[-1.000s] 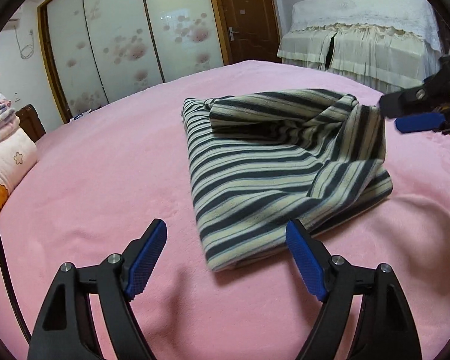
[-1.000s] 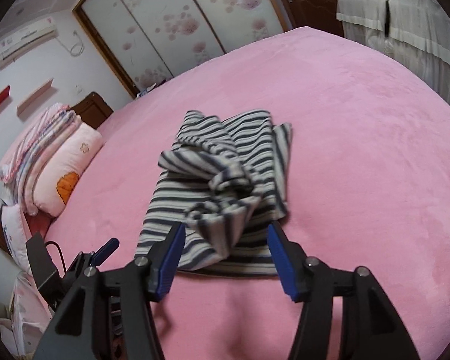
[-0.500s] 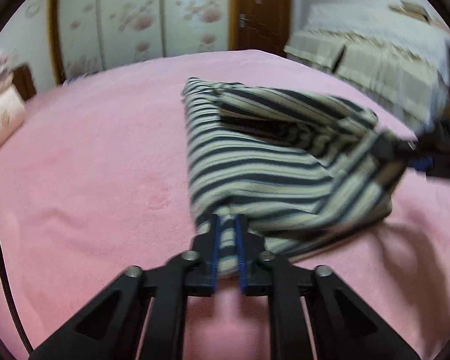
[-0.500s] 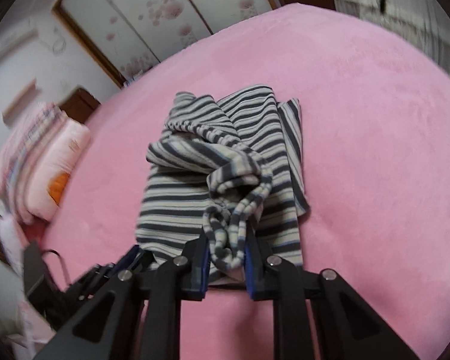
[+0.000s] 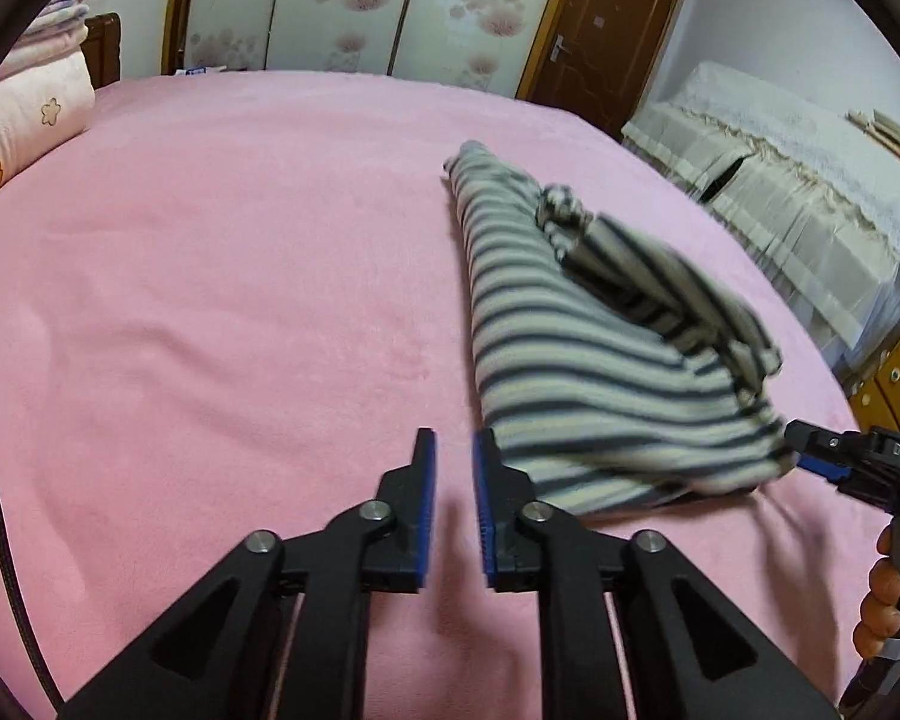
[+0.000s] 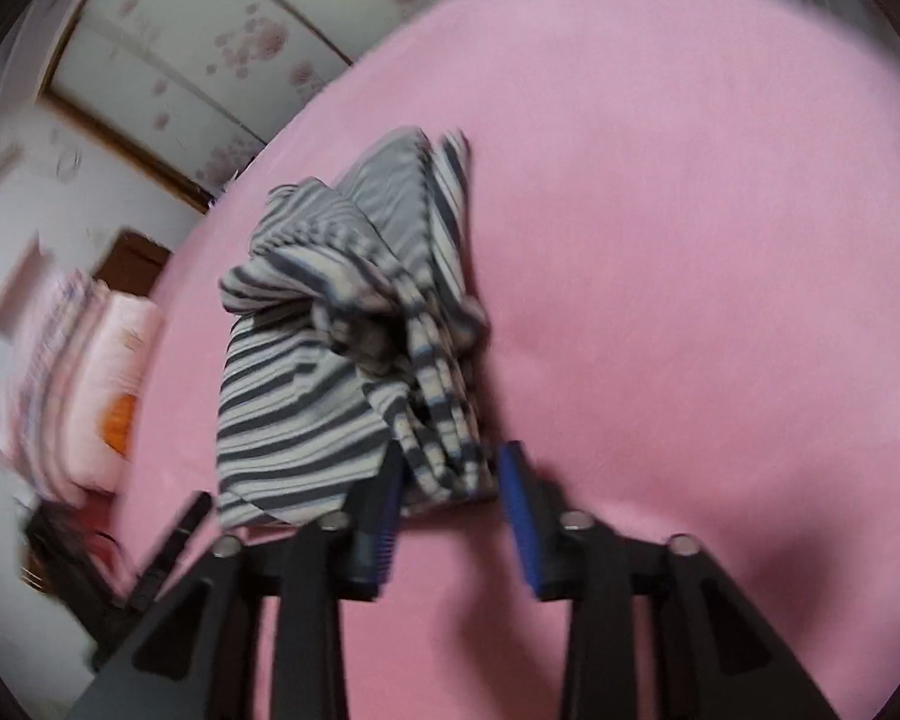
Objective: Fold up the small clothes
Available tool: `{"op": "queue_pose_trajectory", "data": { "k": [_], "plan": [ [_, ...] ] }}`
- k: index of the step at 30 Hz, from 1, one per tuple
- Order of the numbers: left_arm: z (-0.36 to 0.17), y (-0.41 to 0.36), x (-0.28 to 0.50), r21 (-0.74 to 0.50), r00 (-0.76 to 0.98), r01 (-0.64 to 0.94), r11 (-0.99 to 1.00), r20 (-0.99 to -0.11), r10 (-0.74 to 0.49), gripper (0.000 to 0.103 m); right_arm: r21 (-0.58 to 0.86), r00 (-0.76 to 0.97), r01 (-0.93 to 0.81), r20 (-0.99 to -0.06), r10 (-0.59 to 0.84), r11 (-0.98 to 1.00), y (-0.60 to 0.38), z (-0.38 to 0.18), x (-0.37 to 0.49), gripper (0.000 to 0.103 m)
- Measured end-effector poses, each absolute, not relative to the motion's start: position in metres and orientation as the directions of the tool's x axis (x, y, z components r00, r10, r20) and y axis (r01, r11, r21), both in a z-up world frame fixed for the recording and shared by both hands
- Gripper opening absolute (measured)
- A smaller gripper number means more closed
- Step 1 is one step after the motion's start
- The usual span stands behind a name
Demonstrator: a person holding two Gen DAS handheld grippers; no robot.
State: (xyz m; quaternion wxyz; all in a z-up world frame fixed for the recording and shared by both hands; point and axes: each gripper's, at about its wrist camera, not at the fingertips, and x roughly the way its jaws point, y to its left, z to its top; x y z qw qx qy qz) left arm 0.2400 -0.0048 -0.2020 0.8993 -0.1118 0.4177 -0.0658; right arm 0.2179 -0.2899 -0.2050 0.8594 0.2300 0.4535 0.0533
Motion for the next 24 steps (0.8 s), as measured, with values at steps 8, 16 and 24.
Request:
{"op": "queue_pose_trajectory", "data": {
  "k": [8, 16, 24],
  "plan": [
    [-0.17, -0.032, 0.276, -0.19, 0.649, 0.138, 0.972, -0.724, -0.234, 0.055, 0.149, 0.669, -0.113, -0.719, 0.187, 0.982, -0.241, -0.141, 0.255, 0.064],
    [-0.186, -0.052, 0.337, -0.156, 0.562, 0.172, 0.973, -0.796, -0.227, 0.056, -0.04, 0.588, -0.339, -0.789, 0.179, 0.94, -0.183, -0.15, 0.328, 0.064],
    [-0.196, -0.043, 0.363, -0.19, 0.536, 0.133, 0.973, -0.812, -0.232, 0.056, -0.219, 0.522, -0.467, -0.851, 0.067, 0.856, -0.136, -0.176, 0.369, 0.064]
  ]
}}
